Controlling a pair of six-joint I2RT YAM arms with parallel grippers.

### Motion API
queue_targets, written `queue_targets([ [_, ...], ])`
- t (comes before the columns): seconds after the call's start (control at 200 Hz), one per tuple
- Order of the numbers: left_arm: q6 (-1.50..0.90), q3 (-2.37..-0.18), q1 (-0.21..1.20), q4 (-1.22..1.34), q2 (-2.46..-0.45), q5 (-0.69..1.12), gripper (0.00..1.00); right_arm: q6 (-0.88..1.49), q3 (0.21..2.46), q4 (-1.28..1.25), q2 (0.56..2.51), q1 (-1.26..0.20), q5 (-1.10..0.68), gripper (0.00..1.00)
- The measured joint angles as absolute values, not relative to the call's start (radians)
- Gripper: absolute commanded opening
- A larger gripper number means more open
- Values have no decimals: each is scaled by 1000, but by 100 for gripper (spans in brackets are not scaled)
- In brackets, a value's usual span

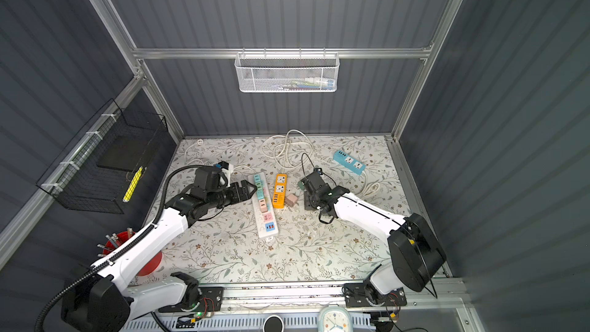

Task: Insert plugs into power strip
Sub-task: Pick up the plug from the middle-right of the table.

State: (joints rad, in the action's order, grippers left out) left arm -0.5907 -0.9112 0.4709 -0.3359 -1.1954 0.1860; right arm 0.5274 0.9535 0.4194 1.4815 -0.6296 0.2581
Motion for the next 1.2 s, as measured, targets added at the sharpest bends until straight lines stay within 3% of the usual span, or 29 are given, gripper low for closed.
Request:
queue_targets([
  [0.235,-572,-935,513,-330,-1228,183,91,540,884,425,1480,-512,250,65],
  [0.72,-568,-936,517,-329,-1258,184,91,545,831,380,1532,-480,173,64],
  [1.201,-568,-936,517,-323,-1270,196,91,549,819,318,1582,-472,137,54],
])
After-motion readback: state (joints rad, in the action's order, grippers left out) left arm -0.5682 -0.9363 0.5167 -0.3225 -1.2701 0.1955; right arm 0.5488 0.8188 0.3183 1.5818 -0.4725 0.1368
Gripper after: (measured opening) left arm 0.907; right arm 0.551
